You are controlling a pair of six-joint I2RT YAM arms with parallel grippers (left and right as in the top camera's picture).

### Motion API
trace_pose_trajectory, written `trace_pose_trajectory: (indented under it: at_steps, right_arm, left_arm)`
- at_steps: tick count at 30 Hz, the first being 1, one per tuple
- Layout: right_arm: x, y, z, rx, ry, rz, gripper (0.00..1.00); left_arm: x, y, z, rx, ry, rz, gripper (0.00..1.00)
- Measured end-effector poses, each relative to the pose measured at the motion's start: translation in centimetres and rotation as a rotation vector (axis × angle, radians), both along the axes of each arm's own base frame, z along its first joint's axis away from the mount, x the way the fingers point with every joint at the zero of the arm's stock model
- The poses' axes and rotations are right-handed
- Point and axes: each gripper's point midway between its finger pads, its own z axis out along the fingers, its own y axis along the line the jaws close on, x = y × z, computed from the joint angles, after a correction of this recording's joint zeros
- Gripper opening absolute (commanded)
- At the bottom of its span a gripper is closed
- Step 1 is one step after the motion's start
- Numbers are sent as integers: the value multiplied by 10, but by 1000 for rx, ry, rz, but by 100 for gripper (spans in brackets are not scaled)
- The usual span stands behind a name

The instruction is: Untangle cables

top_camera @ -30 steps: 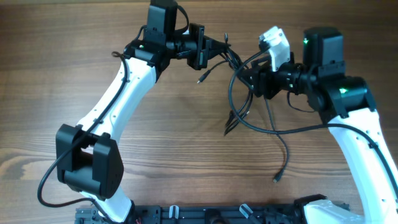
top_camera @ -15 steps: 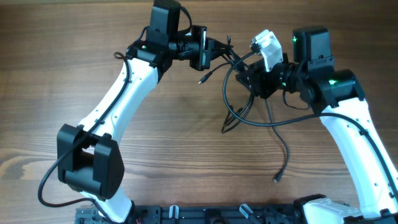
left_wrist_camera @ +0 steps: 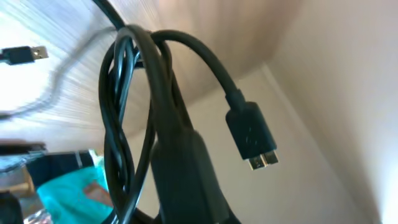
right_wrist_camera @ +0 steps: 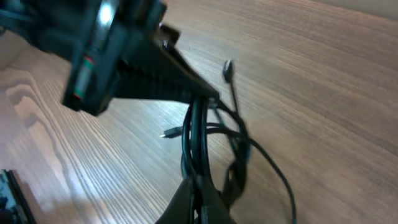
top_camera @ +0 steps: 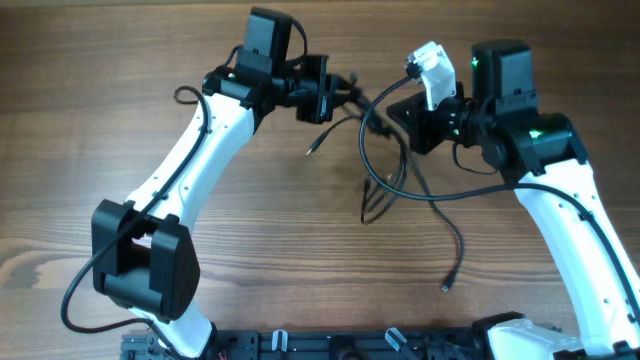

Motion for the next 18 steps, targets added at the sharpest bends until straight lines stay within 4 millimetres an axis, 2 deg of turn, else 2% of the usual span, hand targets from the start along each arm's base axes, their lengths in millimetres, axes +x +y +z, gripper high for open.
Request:
trace_pose_trajectory:
  at_steps: [3,5,13,18]
  right_arm:
    - [-11,-3,7,12,18,-17,4]
    - [-16,-4,8,17,34,-24,4]
    - [-23,-1,7,55,94,-34,4]
    - [-21,1,10,88,111,-62,4]
  left_arm:
    - [-5,19,-26,145,35,43,4]
    - [-6,28,-35,210,27,47,4]
    - [-2,44,-48,370,-154,-69,4]
    - [-4,68,-64,539,-192,-109,4]
